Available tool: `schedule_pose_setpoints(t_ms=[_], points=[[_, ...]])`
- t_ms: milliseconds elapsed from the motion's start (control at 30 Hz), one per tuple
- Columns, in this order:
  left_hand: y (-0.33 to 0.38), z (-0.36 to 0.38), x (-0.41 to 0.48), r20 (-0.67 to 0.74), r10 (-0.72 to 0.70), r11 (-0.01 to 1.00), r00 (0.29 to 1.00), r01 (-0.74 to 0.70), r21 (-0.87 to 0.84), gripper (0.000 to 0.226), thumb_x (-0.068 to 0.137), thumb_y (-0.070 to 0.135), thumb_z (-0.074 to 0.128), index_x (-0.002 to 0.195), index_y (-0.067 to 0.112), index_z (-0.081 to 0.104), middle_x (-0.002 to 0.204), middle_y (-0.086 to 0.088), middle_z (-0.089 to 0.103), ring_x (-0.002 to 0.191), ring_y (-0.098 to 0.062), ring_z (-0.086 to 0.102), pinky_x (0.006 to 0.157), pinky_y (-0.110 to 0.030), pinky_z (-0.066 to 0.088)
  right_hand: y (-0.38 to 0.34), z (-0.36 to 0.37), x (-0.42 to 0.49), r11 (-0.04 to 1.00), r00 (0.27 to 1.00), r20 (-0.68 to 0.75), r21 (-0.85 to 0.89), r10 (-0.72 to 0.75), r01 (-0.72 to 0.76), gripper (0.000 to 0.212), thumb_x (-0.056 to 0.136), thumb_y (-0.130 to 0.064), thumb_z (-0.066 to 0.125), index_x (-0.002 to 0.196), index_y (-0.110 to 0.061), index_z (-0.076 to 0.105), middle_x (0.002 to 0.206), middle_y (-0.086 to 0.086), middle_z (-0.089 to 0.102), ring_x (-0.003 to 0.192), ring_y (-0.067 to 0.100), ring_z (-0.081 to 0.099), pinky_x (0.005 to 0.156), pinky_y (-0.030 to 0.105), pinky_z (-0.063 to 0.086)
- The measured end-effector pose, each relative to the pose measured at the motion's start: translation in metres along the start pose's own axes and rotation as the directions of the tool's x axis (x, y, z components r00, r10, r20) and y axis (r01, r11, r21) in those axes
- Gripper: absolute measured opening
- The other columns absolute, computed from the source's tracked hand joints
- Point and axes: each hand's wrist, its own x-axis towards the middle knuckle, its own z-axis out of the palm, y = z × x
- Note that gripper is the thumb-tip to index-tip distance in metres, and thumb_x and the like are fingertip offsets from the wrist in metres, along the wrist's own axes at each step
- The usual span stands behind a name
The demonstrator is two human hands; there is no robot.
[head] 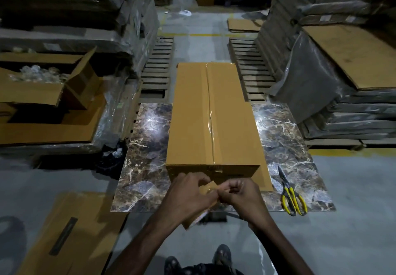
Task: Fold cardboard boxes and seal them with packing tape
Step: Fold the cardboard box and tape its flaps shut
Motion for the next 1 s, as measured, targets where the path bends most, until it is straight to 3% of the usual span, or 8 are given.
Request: schedule_pose_setpoints(t_ms=[100, 200, 300, 500, 633, 833, 933, 1000], points=[[-0.023, -0.009, -0.003, 0.104, -0.02, 0.981, 0.994, 0.04, -0.187, 0.078, 0.076, 0.075, 0.072, 0.144, 0.042, 0.055, 0.129, 0.015, 0.067, 0.113, -0.014, 0.068, 0.089, -0.033, 0.057, 0.001, 0.004, 0.001, 0.99, 0.998, 0.039, 0.131, 0.053, -0.058, 0.005, 0.083, -0.014, 0.083, 0.078, -0.016, 0.082, 0.084, 0.006, 0.079, 0.083, 0.023, 0.075, 0.079, 0.041, 0.058], [-0.041, -0.007, -0.014, 0.159, 0.045, 0.886, 0.986, 0.034, -0.463, 0.057, 0.078, 0.064, 0.076, 0.128, 0.045, 0.058, 0.095, 0.002, 0.08, 0.085, -0.019, 0.076, 0.073, -0.041, 0.058, 0.0, 0.005, 0.005, 0.969, 0.994, 0.032, 0.225, 0.1, -0.105, 0.01, 0.075, -0.021, 0.087, 0.078, -0.013, 0.083, 0.093, 0.003, 0.079, 0.087, 0.021, 0.075, 0.075, 0.036, 0.059], [-0.049, 0.0, -0.021, 0.109, 0.096, 0.822, 0.989, -0.017, -0.569, 0.039, 0.084, 0.055, 0.073, 0.119, 0.04, 0.062, 0.097, -0.001, 0.079, 0.083, -0.019, 0.076, 0.071, -0.043, 0.058, 0.003, 0.008, 0.006, 0.969, 0.993, 0.051, 0.221, 0.103, -0.112, 0.003, 0.08, -0.012, 0.084, 0.079, -0.01, 0.082, 0.088, 0.012, 0.079, 0.08, 0.024, 0.072, 0.078, 0.04, 0.056], [-0.045, -0.01, -0.025, 0.108, 0.113, 0.867, 0.988, -0.045, -0.496, 0.031, 0.083, 0.044, 0.086, 0.1, 0.026, 0.067, 0.082, 0.003, 0.077, 0.066, -0.008, 0.07, 0.053, -0.024, 0.047, 0.007, 0.006, 0.005, 0.937, 0.984, 0.045, 0.301, 0.17, -0.175, 0.007, 0.083, -0.008, 0.082, 0.082, -0.001, 0.08, 0.088, 0.019, 0.078, 0.081, 0.03, 0.076, 0.078, 0.039, 0.062], [-0.062, -0.015, -0.013, -0.019, 0.176, 0.982, 0.984, -0.177, -0.07, 0.048, 0.072, 0.078, 0.068, 0.068, 0.03, 0.069, 0.063, 0.009, 0.067, 0.058, -0.01, 0.062, 0.052, -0.022, 0.037, 0.005, -0.012, 0.006, 0.893, 0.974, -0.041, 0.41, 0.222, -0.186, 0.024, 0.071, -0.012, 0.084, 0.086, 0.004, 0.076, 0.089, 0.021, 0.078, 0.074, 0.024, 0.076, 0.065, 0.026, 0.062], [-0.094, -0.044, -0.008, -0.033, 0.129, 0.97, 0.991, -0.133, -0.204, 0.064, 0.07, 0.068, 0.082, 0.058, 0.007, 0.065, 0.051, 0.001, 0.059, 0.048, -0.007, 0.048, 0.049, -0.025, 0.032, 0.011, -0.065, 0.011, 0.863, 0.959, -0.156, 0.488, 0.236, -0.133, 0.022, 0.08, -0.005, 0.08, 0.095, 0.01, 0.074, 0.091, 0.022, 0.077, 0.072, 0.016, 0.075, 0.072, 0.021, 0.062], [-0.088, -0.055, 0.002, -0.033, 0.16, 0.961, 0.987, -0.163, -0.225, 0.065, 0.064, 0.076, 0.082, 0.056, 0.013, 0.067, 0.051, 0.001, 0.061, 0.048, -0.009, 0.052, 0.049, -0.024, 0.036, 0.014, -0.072, 0.014, 0.86, 0.956, -0.165, 0.492, 0.241, -0.132, 0.03, 0.079, -0.008, 0.082, 0.1, 0.011, 0.074, 0.094, 0.021, 0.078, 0.075, 0.017, 0.075, 0.074, 0.023, 0.063], [-0.086, -0.065, 0.008, -0.076, 0.164, 0.967, 0.984, -0.175, -0.185, 0.044, 0.065, 0.059, 0.09, 0.049, 0.027, 0.065, 0.044, 0.013, 0.053, 0.044, -0.001, 0.048, 0.047, -0.015, 0.033, 0.015, -0.082, 0.016, 0.856, 0.952, -0.192, 0.503, 0.24, -0.114, 0.046, 0.063, -0.022, 0.093, 0.095, 0.007, 0.076, 0.09, 0.019, 0.078, 0.074, 0.016, 0.074, 0.069, 0.022, 0.062]])
